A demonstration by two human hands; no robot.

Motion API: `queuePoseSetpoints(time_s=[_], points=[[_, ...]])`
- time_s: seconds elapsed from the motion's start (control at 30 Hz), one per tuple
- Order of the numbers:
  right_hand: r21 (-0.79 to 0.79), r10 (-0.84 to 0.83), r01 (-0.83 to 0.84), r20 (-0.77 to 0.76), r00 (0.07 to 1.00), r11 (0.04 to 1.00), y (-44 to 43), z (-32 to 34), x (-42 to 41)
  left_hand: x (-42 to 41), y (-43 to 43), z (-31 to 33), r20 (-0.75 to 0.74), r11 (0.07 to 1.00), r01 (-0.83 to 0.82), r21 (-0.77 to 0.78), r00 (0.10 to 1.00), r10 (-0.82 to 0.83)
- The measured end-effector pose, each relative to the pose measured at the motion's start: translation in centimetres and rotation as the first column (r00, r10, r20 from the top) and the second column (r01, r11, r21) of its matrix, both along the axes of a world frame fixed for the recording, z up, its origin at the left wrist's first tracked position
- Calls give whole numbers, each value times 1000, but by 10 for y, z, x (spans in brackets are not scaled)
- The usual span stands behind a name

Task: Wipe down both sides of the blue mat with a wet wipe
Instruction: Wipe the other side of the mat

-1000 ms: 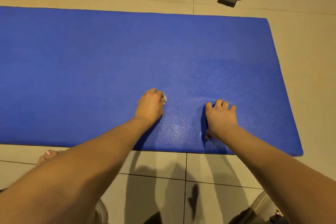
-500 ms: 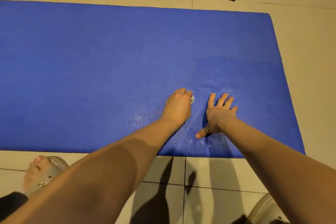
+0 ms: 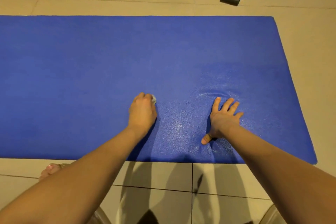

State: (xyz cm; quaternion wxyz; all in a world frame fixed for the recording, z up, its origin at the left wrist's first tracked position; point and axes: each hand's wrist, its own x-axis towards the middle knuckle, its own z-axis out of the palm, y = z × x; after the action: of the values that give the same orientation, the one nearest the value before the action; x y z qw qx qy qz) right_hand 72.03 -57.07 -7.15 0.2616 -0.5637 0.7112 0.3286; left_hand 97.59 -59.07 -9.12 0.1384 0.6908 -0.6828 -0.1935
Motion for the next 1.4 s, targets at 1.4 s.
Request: queuePoseSetpoints(time_s=[1.4], points=[[46,-59,60,-12,998,997,-8,-4,5,16,-45,-3,43,998,-65,-1,997,65]])
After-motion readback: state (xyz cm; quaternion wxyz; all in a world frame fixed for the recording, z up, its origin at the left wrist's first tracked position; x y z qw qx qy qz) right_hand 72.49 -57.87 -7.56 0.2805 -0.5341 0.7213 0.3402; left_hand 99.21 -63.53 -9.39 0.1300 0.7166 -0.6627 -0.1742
